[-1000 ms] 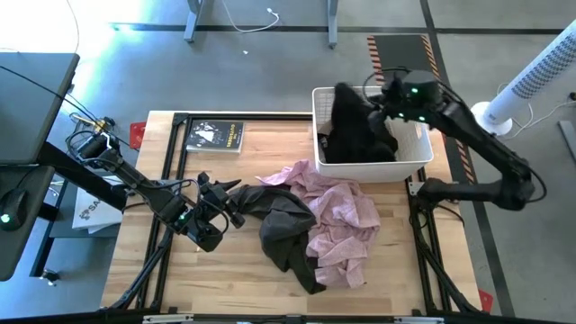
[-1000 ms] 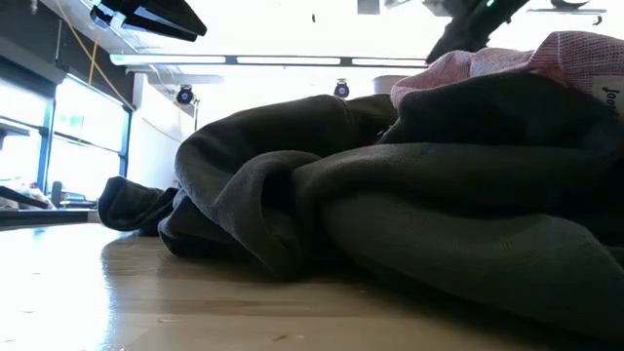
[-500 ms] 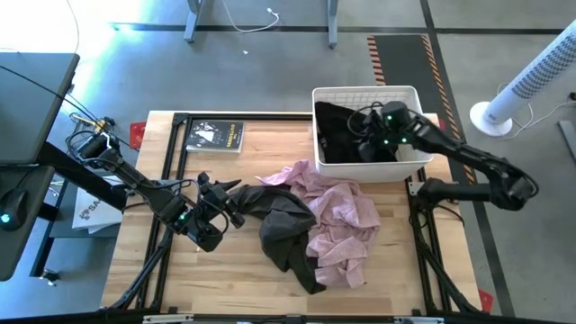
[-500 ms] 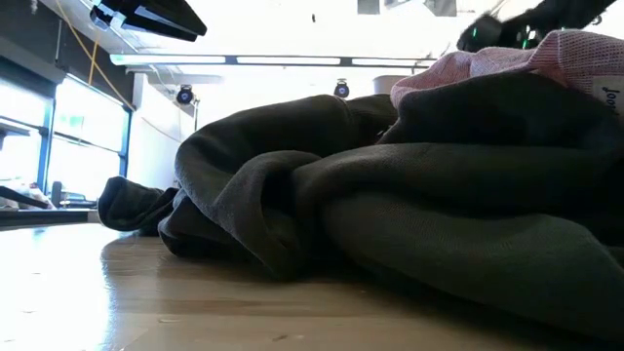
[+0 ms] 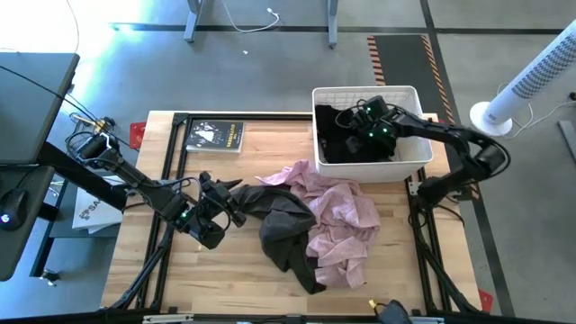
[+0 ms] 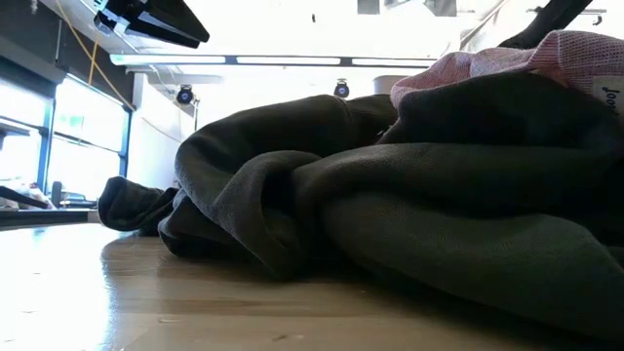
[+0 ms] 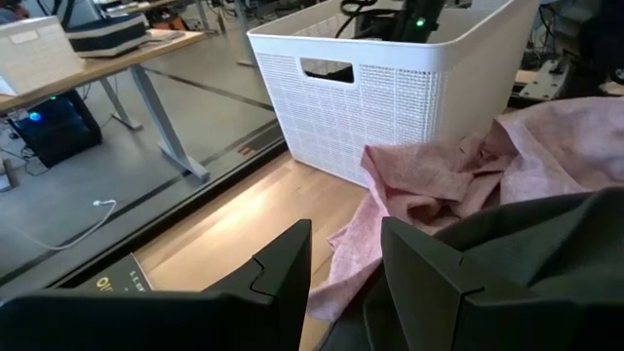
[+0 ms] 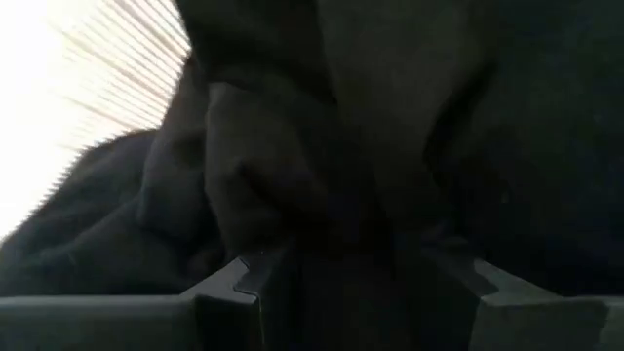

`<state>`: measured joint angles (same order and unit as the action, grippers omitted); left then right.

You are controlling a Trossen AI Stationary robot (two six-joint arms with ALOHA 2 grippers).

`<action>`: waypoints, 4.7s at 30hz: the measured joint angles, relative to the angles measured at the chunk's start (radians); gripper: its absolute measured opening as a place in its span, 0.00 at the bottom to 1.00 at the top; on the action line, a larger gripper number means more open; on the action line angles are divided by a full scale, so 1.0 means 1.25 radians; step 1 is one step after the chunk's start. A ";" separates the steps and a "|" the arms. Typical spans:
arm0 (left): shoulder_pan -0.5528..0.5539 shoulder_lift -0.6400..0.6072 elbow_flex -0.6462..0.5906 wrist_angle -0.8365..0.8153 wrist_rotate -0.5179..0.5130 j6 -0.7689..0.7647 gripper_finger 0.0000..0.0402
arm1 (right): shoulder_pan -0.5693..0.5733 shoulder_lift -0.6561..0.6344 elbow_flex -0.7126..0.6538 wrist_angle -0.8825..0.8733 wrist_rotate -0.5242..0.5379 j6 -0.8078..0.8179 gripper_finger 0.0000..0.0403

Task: Sort clothes
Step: Put the black shirt into the white bin, then put the pink shirt into the white bin

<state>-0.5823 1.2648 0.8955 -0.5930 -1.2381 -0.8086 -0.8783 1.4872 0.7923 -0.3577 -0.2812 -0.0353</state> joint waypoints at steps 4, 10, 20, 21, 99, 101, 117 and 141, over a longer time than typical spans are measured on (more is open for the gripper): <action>0.000 0.000 0.000 0.000 0.002 0.000 0.31 | 0.001 0.026 0.007 -0.011 0.031 -0.005 0.39; 0.000 0.000 0.000 -0.001 0.002 0.000 0.31 | 0.023 -0.062 0.114 -0.143 0.062 0.002 0.39; 0.000 0.000 0.000 -0.006 0.002 0.000 0.31 | 0.213 -0.316 0.265 -0.206 0.310 -0.011 0.39; 0.000 0.000 0.000 -0.006 0.002 0.002 0.31 | 0.243 -0.340 0.260 -0.191 0.309 -0.008 0.39; -0.041 0.036 0.019 -0.054 0.256 -0.061 0.01 | 0.818 0.236 0.377 -0.051 0.262 0.041 0.88; -0.041 0.024 0.019 -0.163 0.256 -0.165 0.01 | 0.810 0.275 0.377 -0.067 0.260 0.056 0.88; -0.138 -0.219 0.054 -0.500 0.079 -0.468 0.01 | 0.871 0.432 0.382 -0.079 0.273 0.122 0.55; -0.161 -0.224 0.080 -0.263 -0.016 -0.202 0.36 | 1.052 -0.185 0.374 0.032 0.633 0.041 0.03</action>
<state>-0.7837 0.9843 0.9958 -0.9213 -1.2584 -1.0613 0.4364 1.2559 1.2596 -0.3178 0.5107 0.0154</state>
